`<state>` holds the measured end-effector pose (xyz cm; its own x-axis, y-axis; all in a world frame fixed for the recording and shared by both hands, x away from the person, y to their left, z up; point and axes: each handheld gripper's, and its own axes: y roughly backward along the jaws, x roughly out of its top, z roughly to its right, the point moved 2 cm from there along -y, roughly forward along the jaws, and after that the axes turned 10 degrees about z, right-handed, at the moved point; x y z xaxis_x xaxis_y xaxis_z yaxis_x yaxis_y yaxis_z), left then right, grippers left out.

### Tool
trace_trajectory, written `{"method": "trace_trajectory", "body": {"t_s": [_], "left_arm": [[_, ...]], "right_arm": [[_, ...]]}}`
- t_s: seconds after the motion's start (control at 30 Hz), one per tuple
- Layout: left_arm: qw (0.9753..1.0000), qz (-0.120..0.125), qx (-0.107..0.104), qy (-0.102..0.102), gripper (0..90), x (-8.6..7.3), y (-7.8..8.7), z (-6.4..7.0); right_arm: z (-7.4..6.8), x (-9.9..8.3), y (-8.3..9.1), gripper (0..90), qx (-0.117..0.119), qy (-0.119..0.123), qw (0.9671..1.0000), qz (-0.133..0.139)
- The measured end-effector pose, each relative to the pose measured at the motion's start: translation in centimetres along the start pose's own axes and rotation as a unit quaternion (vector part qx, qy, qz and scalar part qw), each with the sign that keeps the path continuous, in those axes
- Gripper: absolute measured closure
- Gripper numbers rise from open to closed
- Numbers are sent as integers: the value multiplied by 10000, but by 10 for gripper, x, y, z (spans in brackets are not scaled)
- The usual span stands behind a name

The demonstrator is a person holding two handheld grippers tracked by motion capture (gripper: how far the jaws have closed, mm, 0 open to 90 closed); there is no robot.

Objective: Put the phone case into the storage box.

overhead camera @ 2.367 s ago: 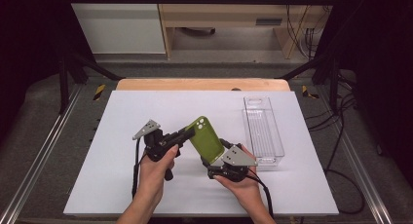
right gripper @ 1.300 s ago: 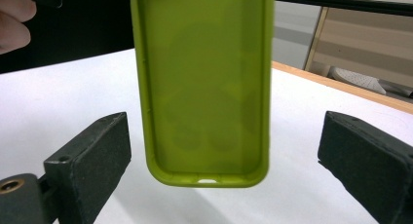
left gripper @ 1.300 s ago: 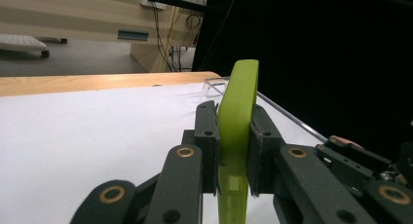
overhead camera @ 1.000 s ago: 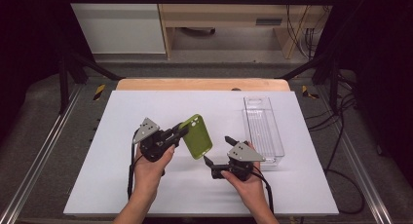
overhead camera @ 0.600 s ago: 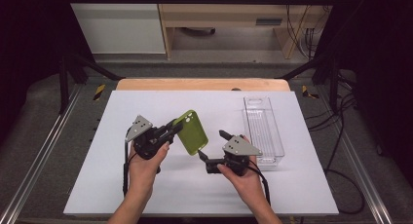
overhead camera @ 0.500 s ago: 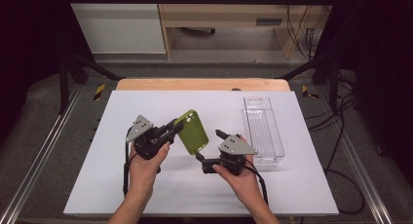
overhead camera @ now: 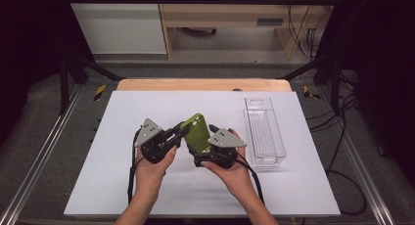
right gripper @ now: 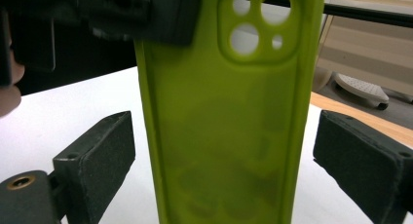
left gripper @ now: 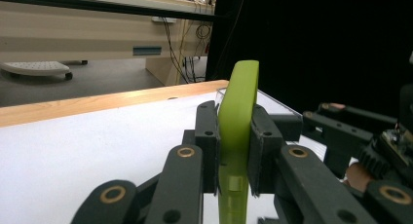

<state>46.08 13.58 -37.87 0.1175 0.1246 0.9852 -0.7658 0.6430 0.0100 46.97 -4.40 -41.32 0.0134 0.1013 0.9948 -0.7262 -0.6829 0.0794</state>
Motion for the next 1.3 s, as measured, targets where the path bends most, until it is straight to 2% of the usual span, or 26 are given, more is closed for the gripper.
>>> {"method": "trace_trajectory", "body": {"t_s": [0.13, 0.23, 0.53, 0.73, 0.83, 0.93, 1.0, 1.1, 1.17, 1.3], "left_arm": [[10000, 3, -10, -1, 774, -2, -1, 3], [10000, 38, 6, 23, 774, -2, -2, 3], [10000, 28, 23, 71, 774, -8, -2, 5], [9999, 12, 4, 162, 773, -11, -2, 5], [9999, 10, -16, 163, 770, -13, -2, 5], [9998, 17, -2, 182, 736, -13, 1, 6], [9999, 12, -25, 155, 695, -12, 3, 7], [9998, 161, -10, 143, 662, -7, 8, 9], [9996, 238, 103, 68, 644, -3, 13, 7], [9983, 392, 412, -131, 577, 2, 26, -2]], "right_arm": [[-1, 5, -4, 84, 17, 39, 10000, -32], [-2, 8, -8, 82, 31, 155, 9998, -127], [0, 11, -17, 134, -27, 95, 9997, -221], [-1, 9, -16, 160, -85, 181, 9993, -322], [-1, 8, -14, 164, -74, 102, 9993, -356], [0, 8, -12, 165, -140, 199, 9989, -411], [5, 6, -10, 166, -213, 195, 9987, -414], [17, 5, -5, 166, -406, 66, 9982, -430], [27, 4, -2, 166, -494, -155, 9977, -428], [43, 5, 7, 166, -642, -371, 9966, -370]]}}
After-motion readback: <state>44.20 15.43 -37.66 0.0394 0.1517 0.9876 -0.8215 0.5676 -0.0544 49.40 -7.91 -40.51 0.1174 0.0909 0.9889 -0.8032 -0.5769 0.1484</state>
